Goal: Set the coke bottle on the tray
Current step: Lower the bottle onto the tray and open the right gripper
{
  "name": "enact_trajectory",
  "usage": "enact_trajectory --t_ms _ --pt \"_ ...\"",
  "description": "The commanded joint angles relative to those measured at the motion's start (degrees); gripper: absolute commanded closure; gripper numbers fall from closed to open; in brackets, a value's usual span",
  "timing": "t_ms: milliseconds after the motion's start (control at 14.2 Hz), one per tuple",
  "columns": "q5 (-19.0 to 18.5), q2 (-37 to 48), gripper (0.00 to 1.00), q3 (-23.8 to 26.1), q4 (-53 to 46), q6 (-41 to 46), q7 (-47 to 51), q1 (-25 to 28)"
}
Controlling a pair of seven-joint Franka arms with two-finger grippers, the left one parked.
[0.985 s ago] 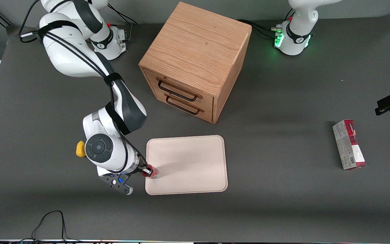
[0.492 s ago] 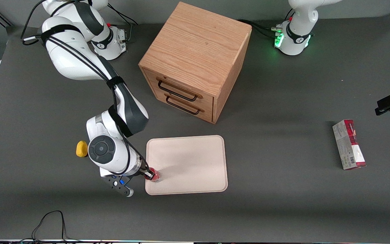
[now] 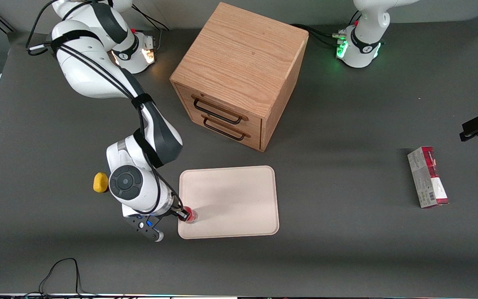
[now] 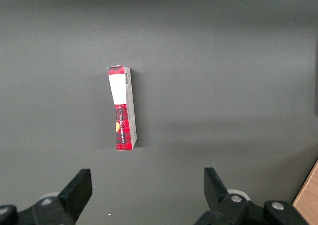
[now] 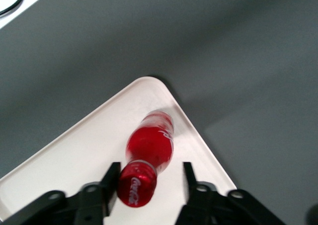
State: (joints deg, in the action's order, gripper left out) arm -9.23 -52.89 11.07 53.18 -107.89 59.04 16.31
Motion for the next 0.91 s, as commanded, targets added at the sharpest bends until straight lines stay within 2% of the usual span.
enact_trajectory --t_ms 0,563,844 --pt "-1.76 -0.99 0.0 0.0 -2.03 0.32 1.96 0.74" --pt "-1.76 -0.29 0.0 0.0 -2.03 1.19 1.52 0.66" --pt "-1.58 2.69 0.0 0.09 -2.03 6.01 1.17 0.22"
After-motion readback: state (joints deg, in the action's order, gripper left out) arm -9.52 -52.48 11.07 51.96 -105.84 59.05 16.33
